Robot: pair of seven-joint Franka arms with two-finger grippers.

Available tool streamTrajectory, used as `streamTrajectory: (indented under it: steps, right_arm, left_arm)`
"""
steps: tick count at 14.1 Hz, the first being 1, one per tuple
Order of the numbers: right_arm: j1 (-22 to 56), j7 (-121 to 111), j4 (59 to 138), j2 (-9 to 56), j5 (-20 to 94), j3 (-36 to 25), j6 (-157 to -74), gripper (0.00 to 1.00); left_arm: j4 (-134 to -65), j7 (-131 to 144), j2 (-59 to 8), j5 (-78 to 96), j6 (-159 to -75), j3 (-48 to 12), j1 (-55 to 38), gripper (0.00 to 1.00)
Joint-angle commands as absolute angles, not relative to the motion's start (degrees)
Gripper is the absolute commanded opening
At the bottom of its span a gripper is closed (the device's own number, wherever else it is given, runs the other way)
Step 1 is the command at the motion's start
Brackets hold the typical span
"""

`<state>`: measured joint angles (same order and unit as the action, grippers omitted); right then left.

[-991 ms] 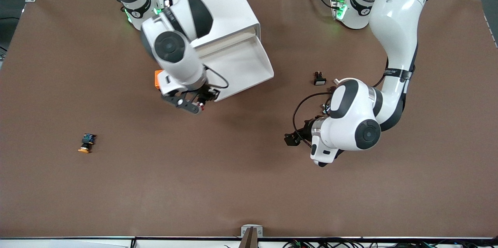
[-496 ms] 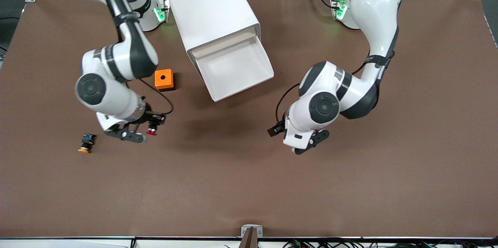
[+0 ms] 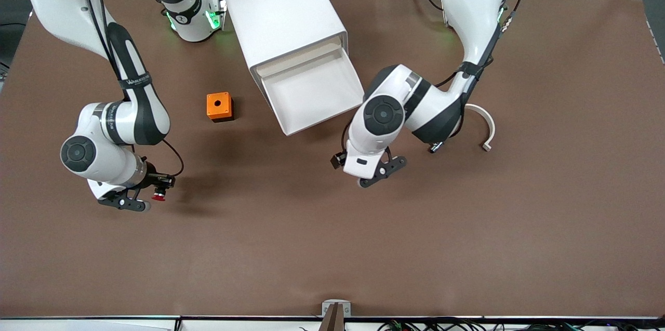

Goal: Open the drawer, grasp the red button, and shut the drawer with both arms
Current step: 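Carry the red button out while the left gripper approaches the drawer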

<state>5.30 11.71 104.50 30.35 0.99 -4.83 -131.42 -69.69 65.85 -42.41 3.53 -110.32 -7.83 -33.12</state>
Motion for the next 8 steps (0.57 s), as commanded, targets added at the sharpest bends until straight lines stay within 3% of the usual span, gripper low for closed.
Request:
streamTrajectory:
  steps: [1, 8]
  right_arm:
    - [2.5, 9.9, 104.4, 31.4, 0.6, -3.5, -132.9, 0.0]
    - [-0.6, 8.5, 104.7, 34.1, 0.7, -3.5, -135.6, 0.0]
  left_arm:
    - [-70.8, 66.9, -42.1, 1.5, -111.2, -7.5, -35.2, 0.99]
    - [-72.5, 67.0, -43.0, -0.6, -112.9, -7.7, -40.2, 0.99]
